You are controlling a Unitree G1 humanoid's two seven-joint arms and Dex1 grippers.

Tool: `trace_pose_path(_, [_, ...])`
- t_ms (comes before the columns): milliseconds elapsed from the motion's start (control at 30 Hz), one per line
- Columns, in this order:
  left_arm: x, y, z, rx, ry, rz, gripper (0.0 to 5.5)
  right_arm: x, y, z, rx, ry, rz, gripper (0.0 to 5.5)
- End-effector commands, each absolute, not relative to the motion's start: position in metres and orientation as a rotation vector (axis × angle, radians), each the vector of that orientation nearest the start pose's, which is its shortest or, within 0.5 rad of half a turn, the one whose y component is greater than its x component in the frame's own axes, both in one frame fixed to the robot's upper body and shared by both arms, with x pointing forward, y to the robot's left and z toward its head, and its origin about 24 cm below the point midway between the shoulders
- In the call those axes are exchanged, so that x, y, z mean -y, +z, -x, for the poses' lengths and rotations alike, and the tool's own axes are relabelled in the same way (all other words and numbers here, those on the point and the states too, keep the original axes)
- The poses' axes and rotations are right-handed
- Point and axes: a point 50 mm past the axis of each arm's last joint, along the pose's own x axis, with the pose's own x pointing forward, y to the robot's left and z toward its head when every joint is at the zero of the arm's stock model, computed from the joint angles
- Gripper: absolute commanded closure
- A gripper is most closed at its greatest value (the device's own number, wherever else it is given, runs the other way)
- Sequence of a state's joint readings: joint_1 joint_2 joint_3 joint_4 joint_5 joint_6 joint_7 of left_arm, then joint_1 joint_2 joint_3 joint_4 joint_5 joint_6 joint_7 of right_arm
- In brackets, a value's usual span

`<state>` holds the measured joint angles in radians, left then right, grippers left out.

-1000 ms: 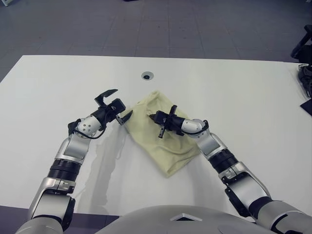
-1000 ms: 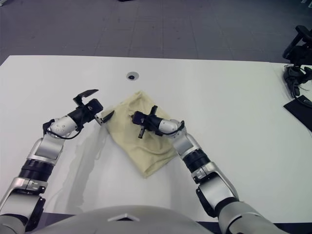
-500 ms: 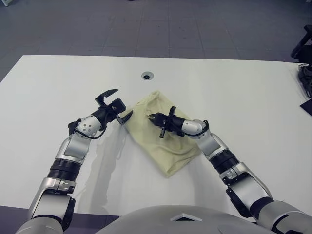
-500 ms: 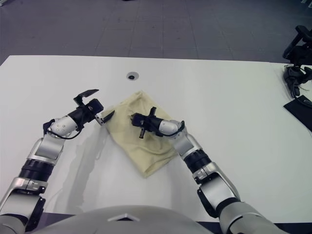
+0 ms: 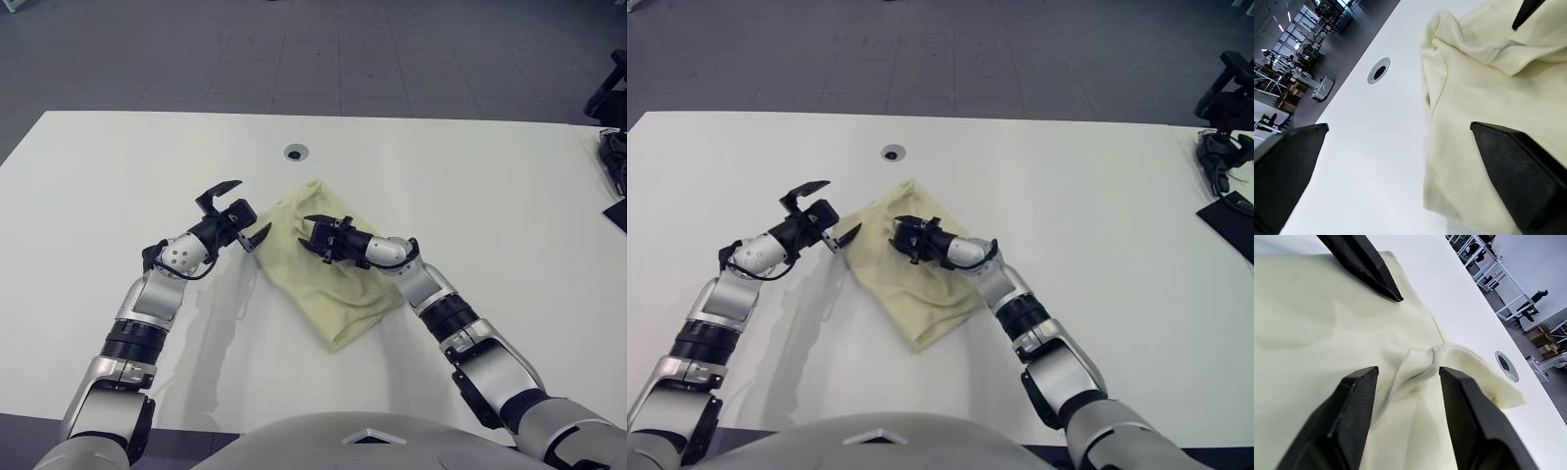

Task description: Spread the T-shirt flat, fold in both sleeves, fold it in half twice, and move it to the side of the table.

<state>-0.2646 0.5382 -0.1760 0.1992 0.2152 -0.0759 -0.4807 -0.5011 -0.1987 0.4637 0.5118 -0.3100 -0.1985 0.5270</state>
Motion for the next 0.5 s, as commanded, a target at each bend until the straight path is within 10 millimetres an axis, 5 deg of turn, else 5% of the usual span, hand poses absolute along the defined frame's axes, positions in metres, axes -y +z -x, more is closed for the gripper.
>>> trace_pose_path(33, [-0.195,0.067,-0.292,-0.089,-0.595,-0.819,0.1,0.057,0.033,-0.302,-0.026,1.04,0.756,3.89])
trace_pose_path(333, [-0.195,0.065,-0.292,-0.097,-0.597,-0.816,0.1,0.058,0.03,-0.301,-0.025,1.038,0.762,5.47])
trace_pose_path(500, [-0.194,0.063,-0.29,-0.098,-0.602,-0.815,0.1,0.067,0.028,-0.309,-0.049,0.982,0.77,5.49])
